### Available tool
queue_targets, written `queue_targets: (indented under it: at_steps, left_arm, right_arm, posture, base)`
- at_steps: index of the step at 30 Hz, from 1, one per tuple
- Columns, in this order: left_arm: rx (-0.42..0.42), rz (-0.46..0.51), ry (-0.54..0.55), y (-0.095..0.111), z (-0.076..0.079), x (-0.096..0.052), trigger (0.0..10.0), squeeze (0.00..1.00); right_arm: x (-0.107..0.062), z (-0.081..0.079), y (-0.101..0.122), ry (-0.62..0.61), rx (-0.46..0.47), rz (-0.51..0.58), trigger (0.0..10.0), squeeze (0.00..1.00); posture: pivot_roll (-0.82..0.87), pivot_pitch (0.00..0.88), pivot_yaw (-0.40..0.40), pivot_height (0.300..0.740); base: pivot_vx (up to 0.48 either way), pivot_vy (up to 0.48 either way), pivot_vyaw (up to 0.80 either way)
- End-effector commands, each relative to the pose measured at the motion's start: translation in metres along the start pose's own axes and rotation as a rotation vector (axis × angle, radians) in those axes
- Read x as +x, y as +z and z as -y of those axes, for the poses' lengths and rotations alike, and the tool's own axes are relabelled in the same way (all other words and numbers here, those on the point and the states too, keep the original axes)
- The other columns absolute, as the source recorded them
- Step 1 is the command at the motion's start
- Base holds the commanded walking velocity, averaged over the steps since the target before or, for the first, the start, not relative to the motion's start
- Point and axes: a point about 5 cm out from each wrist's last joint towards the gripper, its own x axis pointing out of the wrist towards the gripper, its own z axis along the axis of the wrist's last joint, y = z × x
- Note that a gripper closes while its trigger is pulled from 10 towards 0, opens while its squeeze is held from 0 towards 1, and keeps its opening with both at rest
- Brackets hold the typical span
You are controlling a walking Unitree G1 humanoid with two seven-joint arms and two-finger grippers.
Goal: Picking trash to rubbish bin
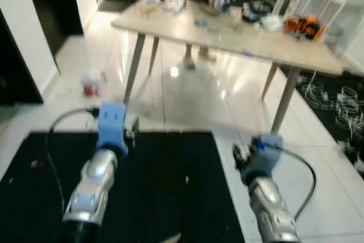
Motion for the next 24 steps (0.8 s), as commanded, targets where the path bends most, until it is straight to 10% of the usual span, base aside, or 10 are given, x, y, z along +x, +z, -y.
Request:
queue_targets:
  at_steps: [1,24]
  left_arm:
    - [-0.004,-0.017,-0.016,-0.0048,0.0055,-0.0003,10.0,0.0]
    - [-0.005,-0.01,-0.018,-0.0033,0.0059,0.003,10.0,0.0]
  right_arm:
    - [-0.0021,0.0113,-0.0024,-0.037,-0.011,-0.011,10.0,0.0]
    - [0.0021,0.0137,0.0027,-0.059,-0.011,0.01,10.0,0.0]
  posture:
    - [-0.09,0.087,-0.054,0.74]
    - [-0.09,0.083,-0.051,0.74]
  base:
    - [0.42,0.0,0.0]
    - [0.422,0.0,0.0]
